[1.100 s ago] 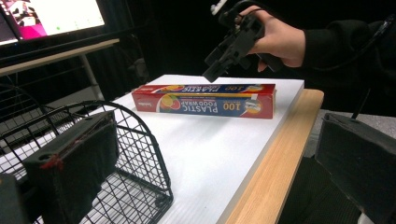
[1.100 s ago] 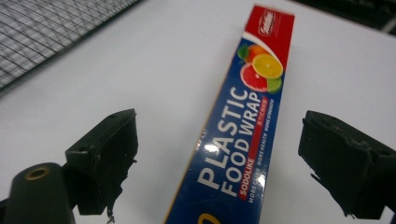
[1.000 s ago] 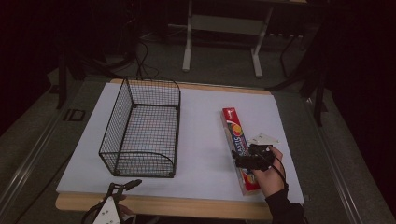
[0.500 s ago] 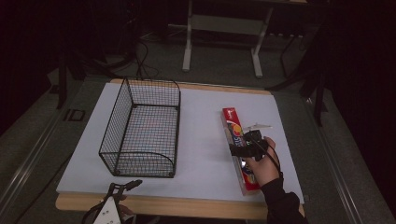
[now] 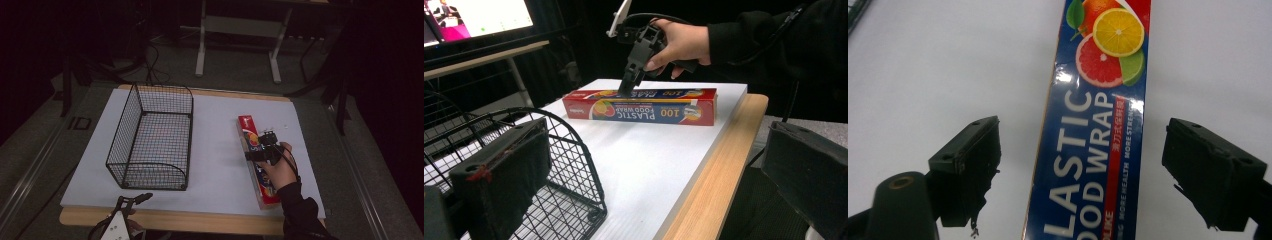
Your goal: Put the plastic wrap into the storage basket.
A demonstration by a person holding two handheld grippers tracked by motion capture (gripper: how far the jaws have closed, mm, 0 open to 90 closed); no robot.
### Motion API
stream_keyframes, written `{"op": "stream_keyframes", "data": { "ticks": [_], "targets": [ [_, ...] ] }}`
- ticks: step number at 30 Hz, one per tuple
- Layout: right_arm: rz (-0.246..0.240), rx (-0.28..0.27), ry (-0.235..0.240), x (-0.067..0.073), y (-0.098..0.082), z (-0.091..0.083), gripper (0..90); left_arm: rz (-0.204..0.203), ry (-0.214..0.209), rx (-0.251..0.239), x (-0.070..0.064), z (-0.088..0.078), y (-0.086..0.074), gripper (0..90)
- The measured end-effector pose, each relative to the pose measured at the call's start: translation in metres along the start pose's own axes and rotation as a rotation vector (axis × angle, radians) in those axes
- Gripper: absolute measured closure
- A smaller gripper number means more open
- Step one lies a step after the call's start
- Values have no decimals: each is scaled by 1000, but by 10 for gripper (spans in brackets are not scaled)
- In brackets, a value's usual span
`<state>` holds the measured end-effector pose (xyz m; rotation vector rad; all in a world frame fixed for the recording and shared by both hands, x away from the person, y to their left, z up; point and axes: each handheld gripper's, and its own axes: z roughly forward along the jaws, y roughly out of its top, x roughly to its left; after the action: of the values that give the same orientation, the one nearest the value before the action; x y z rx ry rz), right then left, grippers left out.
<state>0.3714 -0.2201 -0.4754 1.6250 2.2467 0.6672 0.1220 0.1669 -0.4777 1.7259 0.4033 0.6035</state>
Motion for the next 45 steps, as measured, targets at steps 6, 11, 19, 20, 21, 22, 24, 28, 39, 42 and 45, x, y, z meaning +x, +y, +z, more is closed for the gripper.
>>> {"op": "stream_keyframes", "data": {
  "ticks": [6,11,19,20,21,22,24,28,39,42,45],
  "targets": [
    [7,75,-11,5,6,11,196,-2,0,0,0,0,0,1],
    [29,131,-44,4,12,23,215,-1,-1,-1,0,0,0,2],
    [62,260,-47,1,17,38,288,-1,-1,-1,0,0,0,2],
    [59,265,-50,1,17,38,333,-1,-1,-1,0,0,0,2],
    [61,276,-54,0,17,39,341,-1,-1,1,0,0,0,2],
    [68,289,-49,0,18,40,342,0,-2,1,0,0,0,2],
    [61,315,-51,1,18,42,351,0,-2,1,0,0,0,2],
    [64,351,-74,2,21,43,384,1,1,1,0,0,0,2],
    [92,311,-31,-5,24,27,396,4,-5,7,0,1,-1,2],
    [99,293,-28,-6,30,19,396,7,-6,10,0,2,-1,2],
    [100,279,-30,-7,37,12,396,8,-6,11,0,2,-1,2]
  ]
}}
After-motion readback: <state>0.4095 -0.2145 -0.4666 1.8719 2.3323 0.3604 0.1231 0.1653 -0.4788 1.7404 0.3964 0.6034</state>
